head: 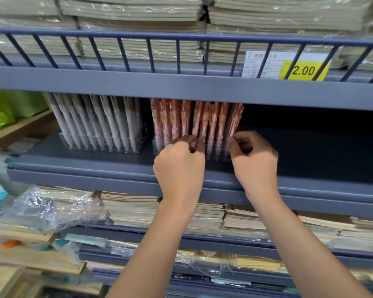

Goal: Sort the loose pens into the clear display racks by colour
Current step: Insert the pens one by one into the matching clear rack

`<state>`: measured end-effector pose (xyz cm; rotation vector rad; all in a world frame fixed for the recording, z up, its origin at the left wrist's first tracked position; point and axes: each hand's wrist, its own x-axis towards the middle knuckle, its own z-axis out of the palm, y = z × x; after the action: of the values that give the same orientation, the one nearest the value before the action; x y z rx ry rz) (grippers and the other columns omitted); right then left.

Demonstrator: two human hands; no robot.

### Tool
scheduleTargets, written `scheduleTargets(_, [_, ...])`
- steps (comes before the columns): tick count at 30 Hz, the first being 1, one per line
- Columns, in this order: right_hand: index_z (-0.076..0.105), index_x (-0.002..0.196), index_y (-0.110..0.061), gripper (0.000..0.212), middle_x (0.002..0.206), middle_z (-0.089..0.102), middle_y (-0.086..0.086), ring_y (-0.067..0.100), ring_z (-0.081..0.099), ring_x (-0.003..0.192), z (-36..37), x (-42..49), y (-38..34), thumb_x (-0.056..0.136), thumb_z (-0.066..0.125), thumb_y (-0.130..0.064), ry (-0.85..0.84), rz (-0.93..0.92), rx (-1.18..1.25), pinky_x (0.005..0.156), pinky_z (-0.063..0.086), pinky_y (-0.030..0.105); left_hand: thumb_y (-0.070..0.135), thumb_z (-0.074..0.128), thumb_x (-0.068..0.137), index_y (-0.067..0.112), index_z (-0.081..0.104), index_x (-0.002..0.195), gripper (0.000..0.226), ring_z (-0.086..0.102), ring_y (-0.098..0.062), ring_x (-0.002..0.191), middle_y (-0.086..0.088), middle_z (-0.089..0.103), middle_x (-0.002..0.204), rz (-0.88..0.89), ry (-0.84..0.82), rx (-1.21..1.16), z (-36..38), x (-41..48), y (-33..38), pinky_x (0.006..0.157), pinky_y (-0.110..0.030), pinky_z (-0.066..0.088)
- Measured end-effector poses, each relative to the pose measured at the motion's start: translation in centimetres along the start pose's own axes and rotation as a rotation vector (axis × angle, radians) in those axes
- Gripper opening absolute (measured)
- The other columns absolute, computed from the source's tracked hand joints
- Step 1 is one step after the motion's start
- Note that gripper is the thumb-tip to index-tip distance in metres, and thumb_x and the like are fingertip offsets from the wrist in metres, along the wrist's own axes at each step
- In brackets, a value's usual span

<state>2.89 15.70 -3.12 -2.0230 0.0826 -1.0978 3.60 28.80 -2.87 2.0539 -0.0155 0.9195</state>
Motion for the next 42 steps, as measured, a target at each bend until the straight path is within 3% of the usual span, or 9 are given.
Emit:
scheduleTargets(6, [0.070,0.094,-0.009,0.008,0.086,0.070,0.002,0.013,0.064,0.077,-0.1,0.0,-0.1,0.087,0.068,-0.013,0.003,-0.001,-0.006,0.070,0.048,0.016,0.038,0.063,0.092,0.023,0.080,0.091,0.023,0.066,-0.034,0.072,-0.006,0.075,0.078,0.013,-0.069,0.034,0.7,-0.1,1.0,0.063,-0.039,0.053])
scheduleTargets(14, [0.070,0.093,-0.009,0.008,0.086,0.070,0.002,0.013,0.064,0.077,-0.1,0.0,0.0,0.087,0.066,-0.012,-0.001,-0.003,0.005,0.071,0.052,0.023,0.034,0.064,0.092,0.023,0.078,0.084,0.019,0.060,-0.030,0.064,-0.004,0.072,0.070,0.028,-0.062,0.000,1.1,-0.4,1.5,0.056,-0.029,0.033])
scheduleTargets(18, [0.070,0.093,-0.009,0.008,0.085,0.070,0.002,0.013,0.064,0.077,-0.1,0.0,0.0,0.086,0.067,-0.012,0.000,-0.007,0.006,0.071,0.051,0.023,0.034,0.063,0.093,0.023,0.077,0.085,0.020,0.062,-0.033,0.064,-0.005,0.073,0.070,0.020,-0.090,-0.053,1.3,-0.3,1.4,0.055,-0.031,0.043])
scheduleTargets(21, [0.071,0.093,-0.010,0.008,0.086,0.070,0.002,0.013,0.064,0.077,-0.1,0.0,0.1,0.086,0.067,-0.012,0.001,-0.011,0.010,0.071,0.050,0.022,0.038,0.059,0.094,0.024,0.077,0.094,0.023,0.064,-0.036,0.069,-0.007,0.074,0.074,0.002,-0.135,-0.084,1.5,-0.2,1.5,0.063,-0.038,0.053])
scheduleTargets(25, [0.072,0.094,-0.012,0.009,0.088,0.069,0.002,0.012,0.064,0.079,-0.1,0.1,0.2,0.086,0.068,-0.013,-0.009,0.013,0.027,0.073,0.051,0.023,0.037,0.061,0.092,0.025,0.077,0.098,0.021,0.065,-0.036,0.070,-0.008,0.075,0.076,-0.011,-0.116,-0.111,1.8,-0.1,1.4,0.063,-0.038,0.053])
scheduleTargets(30, [0.072,0.092,-0.013,0.008,0.086,0.070,0.002,0.011,0.064,0.077,-0.2,0.1,0.2,0.085,0.070,-0.013,-0.006,0.024,0.053,0.070,0.048,0.016,0.034,0.070,0.087,0.024,0.077,0.089,0.013,0.070,-0.029,0.073,-0.004,0.076,0.078,-0.079,-0.081,-0.192,1.9,0.1,1.6,0.066,-0.039,0.056])
scheduleTargets(42, [0.072,0.090,-0.013,0.006,0.085,0.070,0.002,0.011,0.064,0.076,-0.1,0.2,0.3,0.084,0.072,-0.014,-0.010,0.057,0.095,0.070,0.051,0.020,0.033,0.071,0.085,0.023,0.077,0.088,0.012,0.070,-0.029,0.073,-0.005,0.076,0.077,-0.072,-0.062,-0.205,1.9,0.0,1.6,0.065,-0.040,0.056])
